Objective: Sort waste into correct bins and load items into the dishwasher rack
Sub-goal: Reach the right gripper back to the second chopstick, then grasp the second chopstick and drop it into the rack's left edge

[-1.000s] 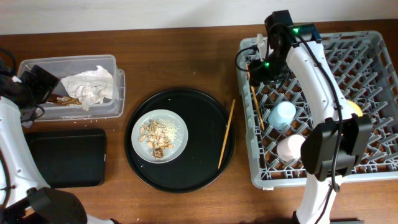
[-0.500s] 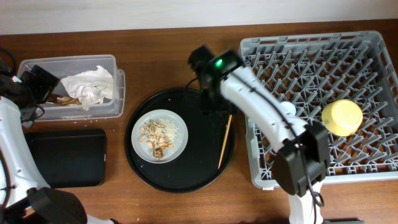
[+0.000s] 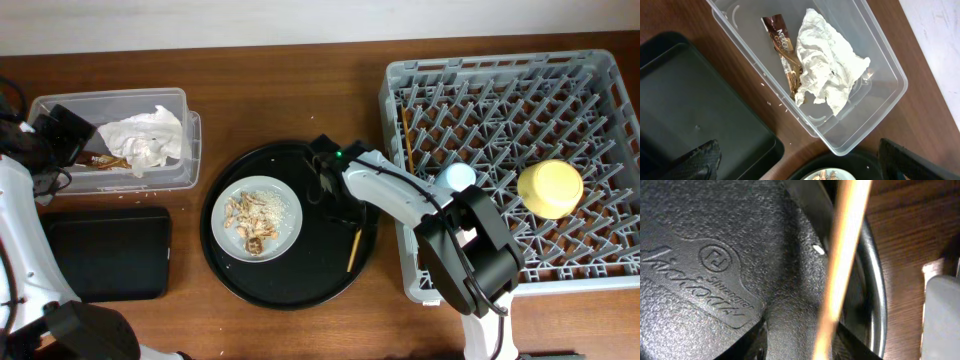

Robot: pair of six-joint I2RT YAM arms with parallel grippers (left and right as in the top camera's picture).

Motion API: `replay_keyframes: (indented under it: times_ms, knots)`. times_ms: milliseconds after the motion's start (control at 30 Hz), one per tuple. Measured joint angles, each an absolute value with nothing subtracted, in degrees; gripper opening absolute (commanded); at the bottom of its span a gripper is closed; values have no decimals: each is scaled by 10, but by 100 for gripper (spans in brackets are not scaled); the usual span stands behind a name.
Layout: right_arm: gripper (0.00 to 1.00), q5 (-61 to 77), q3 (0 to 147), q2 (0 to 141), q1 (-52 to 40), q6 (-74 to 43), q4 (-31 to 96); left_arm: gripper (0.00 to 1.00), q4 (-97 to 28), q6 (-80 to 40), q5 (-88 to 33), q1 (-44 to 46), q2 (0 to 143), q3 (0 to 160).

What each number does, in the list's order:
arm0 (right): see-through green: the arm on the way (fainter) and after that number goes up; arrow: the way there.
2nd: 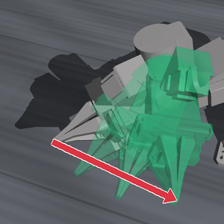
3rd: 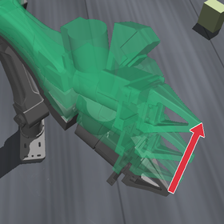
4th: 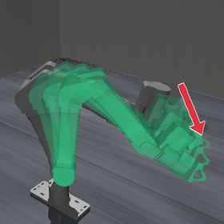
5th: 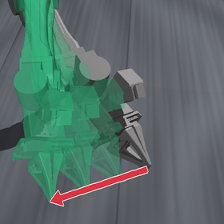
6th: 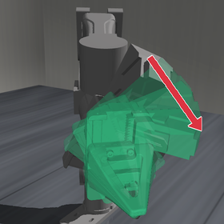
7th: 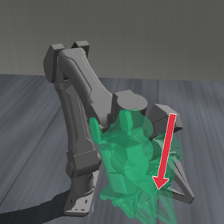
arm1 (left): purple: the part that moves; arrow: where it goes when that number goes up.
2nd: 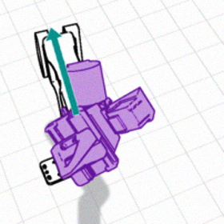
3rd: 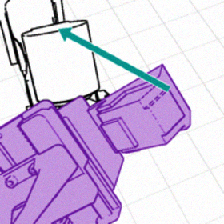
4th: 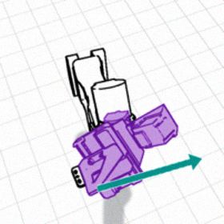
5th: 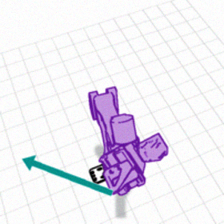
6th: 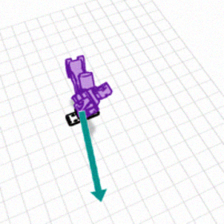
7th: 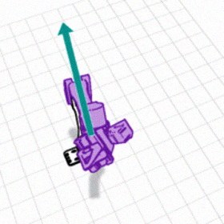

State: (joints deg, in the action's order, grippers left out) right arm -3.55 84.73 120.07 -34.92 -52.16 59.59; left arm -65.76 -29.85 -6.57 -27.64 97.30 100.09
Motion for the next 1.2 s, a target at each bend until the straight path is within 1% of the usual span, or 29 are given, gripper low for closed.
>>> replay_keyframes:
  times_ms: [100,133,300,367,500,567,633,700,733,800,833,867,900,933,967,1100,1200]
  knots:
    - [6,-30,847,1201,-349,-523,592,99,-658,-298,-66,-276,973,1001]
    - [4,-29,847,1201,-349,-522,593,99,-658,-298,-66,-276,973,1001]
    - [4,-29,847,1201,-345,-503,604,99,-658,-298,-66,-276,973,1001]
    - [4,-11,857,1195,-332,-468,633,99,-658,-298,-66,-276,973,1001]
    - [4,32,957,1078,-239,-305,677,99,-658,-298,-66,-276,973,1001]
    - [4,36,974,1003,-166,-230,677,99,-658,-298,-66,-276,973,1001]
    - [5,37,976,992,-116,-147,666,99,-658,-298,-66,-276,973,1001]
    - [5,38,976,1016,-94,-82,644,99,-658,-298,-66,-276,973,1001]
    - [6,38,976,1030,-93,-69,634,99,-658,-298,-66,-276,973,1001]
    - [13,38,976,1064,-93,-53,610,99,-658,-298,-66,-276,973,1001]
    - [25,42,976,1094,-93,-42,599,99,-658,-298,-66,-276,973,1001]
    - [55,46,976,1110,-93,-39,600,99,-658,-298,-66,-276,973,1001]
    - [71,49,976,1117,-93,-41,600,99,-658,-298,-66,-276,973,1001]
    - [79,51,976,1118,-93,-48,608,99,-658,-298,-66,-276,973,1001]
    - [99,51,976,1118,-93,-48,617,99,-658,-298,-66,-276,973,1001]
    - [99,55,978,1111,-93,-81,682,99,-658,-298,-66,-276,973,1001]
    - [99,55,990,1057,-90,-106,731,99,-658,-298,-66,-276,973,1001]
